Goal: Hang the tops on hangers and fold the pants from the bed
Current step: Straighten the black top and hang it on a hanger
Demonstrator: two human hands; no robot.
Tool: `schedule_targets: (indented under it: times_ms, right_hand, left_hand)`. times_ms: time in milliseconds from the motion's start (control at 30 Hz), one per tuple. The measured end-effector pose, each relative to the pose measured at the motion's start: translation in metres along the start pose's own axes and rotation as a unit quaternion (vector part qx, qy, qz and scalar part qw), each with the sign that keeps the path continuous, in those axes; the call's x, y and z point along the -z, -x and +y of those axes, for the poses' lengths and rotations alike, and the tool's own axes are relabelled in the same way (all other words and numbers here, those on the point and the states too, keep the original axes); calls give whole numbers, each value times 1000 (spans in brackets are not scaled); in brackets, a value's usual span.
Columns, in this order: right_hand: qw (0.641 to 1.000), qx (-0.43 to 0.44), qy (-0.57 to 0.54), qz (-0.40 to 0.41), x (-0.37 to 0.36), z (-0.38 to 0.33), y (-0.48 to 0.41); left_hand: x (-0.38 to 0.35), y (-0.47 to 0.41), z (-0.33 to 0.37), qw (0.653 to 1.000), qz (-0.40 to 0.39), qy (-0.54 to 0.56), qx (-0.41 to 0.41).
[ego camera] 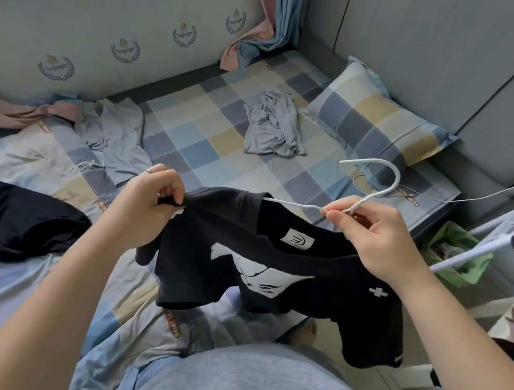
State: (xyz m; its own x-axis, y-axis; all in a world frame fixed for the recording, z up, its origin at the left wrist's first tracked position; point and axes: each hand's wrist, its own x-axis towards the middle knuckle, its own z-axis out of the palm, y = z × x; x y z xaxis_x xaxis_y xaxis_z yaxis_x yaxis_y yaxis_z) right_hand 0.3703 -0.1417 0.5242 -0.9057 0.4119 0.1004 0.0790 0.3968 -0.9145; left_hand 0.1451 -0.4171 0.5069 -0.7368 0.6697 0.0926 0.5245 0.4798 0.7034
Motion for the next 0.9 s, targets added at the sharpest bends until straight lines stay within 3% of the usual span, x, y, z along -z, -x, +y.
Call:
schedule_targets:
  times_ms: [133,233,433,633,900]
  right_hand:
    - [999,37,-30,-21,-10,-7,5]
    - [998,47,-3,-29,-15,-10,4]
    - [995,91,35,-34,-20,-10,3]
    - [986,131,91,-43,-20,0,8]
    - [981,163,91,-55,-18,2,13]
  left_hand:
    - [-1,-1,-4,998,20,-37,45]
    - [3,-2,8,997,-78,6,17]
    - [-3,-7,28,962,-255,67,73]
    - [-10,-11,17,879,-416,162,166]
    - [-32,-12,7,741,-551,301,238]
